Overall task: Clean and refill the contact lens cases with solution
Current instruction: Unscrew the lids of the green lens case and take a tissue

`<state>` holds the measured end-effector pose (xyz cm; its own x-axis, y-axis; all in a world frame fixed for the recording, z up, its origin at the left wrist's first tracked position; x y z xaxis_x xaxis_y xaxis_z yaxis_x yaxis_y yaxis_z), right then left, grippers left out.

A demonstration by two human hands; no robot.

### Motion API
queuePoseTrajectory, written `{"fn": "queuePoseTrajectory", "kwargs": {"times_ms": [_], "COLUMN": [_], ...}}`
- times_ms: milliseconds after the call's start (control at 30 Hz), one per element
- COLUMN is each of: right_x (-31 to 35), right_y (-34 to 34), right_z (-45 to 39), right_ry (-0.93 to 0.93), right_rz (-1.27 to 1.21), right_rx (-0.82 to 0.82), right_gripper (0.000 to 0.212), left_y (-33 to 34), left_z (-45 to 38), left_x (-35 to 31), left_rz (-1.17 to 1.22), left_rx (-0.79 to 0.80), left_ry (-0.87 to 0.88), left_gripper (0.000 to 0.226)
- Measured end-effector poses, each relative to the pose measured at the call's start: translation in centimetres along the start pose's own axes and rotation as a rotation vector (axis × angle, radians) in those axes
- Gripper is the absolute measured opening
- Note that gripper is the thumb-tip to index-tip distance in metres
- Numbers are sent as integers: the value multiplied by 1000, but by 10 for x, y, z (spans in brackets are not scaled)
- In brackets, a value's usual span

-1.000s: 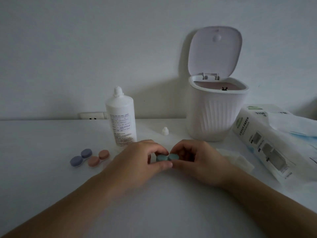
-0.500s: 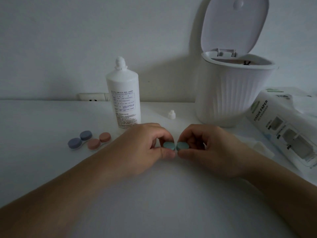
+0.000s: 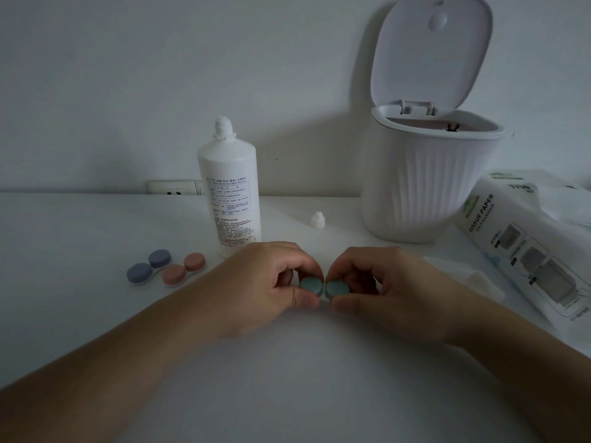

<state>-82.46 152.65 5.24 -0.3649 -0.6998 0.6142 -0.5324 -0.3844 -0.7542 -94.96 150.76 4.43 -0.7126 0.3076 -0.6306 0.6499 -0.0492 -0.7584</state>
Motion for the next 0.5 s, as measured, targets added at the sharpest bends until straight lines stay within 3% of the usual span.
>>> {"fn": "queuePoseTrajectory", "kwargs": {"times_ms": [100,267,400,500], "right_x": [-1,-4,2,3], "right_y": [-3,-12,-16,-9], "right_z": [0,3,0,1], "right_ry": [14,51,-2,-14], "right_rz": [-22,-24,69,81], "right_rx": [-9,-73,-107,-35], "right_gripper": [15,39,28,23], "left_y": [-5,-1,3,5], "left_z": [0,0,1,0], "left_x": [3,2,3,4], "left_rz": [0,0,17,22], "left_rx": [-31,-35,-18,-12], "left_ry": [-13,-32,-54,-57], "left_gripper": [20,22,33,32]}}
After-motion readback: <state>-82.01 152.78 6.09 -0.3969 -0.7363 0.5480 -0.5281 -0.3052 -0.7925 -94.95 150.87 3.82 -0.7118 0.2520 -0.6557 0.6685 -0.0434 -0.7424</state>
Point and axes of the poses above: each hand's wrist, its own z-axis away from the middle knuckle, its own y-axis out of the palm, x = y × z, the point moved 10 cm from there along -z, towards the middle knuckle, and after that the axes turned 2 degrees about -y, right-handed, at the moved point
